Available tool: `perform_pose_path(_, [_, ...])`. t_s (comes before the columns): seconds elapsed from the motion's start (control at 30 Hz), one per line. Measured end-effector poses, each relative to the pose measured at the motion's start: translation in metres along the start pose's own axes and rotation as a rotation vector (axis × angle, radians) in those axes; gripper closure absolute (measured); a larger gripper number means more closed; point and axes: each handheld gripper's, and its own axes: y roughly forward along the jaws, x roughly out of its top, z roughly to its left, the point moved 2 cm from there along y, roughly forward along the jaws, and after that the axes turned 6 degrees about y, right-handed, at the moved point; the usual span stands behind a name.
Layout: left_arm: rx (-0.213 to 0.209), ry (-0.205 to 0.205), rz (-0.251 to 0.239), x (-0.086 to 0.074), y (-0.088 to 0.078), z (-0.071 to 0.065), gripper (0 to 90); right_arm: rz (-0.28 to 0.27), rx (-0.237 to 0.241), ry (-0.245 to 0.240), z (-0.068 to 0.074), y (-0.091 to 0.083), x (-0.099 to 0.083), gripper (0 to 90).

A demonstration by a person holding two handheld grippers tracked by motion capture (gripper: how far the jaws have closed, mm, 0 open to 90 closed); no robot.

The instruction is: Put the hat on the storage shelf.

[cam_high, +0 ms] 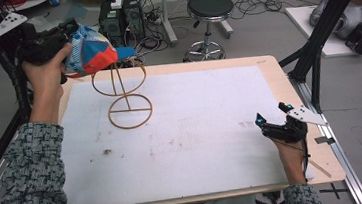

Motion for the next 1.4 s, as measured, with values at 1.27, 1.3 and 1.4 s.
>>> perform_pose_path(1.27, [-0.208,-0.009,0.191,-0.043,0.004,-0.045,86.7,0.007,-0.002,-0.005,0.000,0.001,-0.001,4.9])
perform_pose_path(1.3, [-0.211,-0.010,0.191,-0.045,0.005,-0.046,86.7,0.007,-0.002,-0.005,0.000,0.001,-0.001,4.9])
perform_pose_path(1.4, [-0.222,-0.020,0.194,-0.049,0.006,-0.048,86.7,0.010,0.000,0.002,0.001,0.001,-0.001,4.9])
